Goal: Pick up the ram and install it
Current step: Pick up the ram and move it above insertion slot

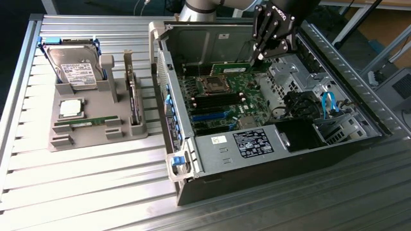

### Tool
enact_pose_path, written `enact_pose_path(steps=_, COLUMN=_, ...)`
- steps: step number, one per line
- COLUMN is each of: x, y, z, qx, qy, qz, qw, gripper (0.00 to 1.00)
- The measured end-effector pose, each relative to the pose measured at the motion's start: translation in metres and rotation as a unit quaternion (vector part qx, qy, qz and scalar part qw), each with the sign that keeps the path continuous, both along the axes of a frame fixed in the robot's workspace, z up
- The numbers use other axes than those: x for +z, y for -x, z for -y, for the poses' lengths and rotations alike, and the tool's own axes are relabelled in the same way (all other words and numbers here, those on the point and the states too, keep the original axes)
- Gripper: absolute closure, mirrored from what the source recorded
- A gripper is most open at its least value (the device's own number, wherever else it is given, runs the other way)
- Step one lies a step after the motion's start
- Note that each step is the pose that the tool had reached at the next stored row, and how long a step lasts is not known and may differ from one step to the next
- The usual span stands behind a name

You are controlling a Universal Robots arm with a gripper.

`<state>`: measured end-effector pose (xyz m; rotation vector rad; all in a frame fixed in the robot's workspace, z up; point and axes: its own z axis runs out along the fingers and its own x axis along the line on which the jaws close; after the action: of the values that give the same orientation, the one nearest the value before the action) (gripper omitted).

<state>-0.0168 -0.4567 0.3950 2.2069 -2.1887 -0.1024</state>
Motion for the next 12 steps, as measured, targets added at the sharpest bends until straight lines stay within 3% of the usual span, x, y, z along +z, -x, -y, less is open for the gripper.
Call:
enact_pose_path(steps=3, x=0.0000, y=0.0000, z=0.0000, qx=0.000, qy=0.0000, qz=0.0002, qw=1.0000, gripper=0.88)
enact_pose_path(steps=7, x=0.0000, y=0.0006, z=0.0000, qx=0.000, qy=0.0000, qz=0.0040, qw=1.0000, gripper=0.88)
enact_pose_path(steps=12, x=0.0000, y=0.0007, z=0.0000, qx=0.000, qy=0.0000, qz=0.0043, qw=1.0000, gripper=0.88)
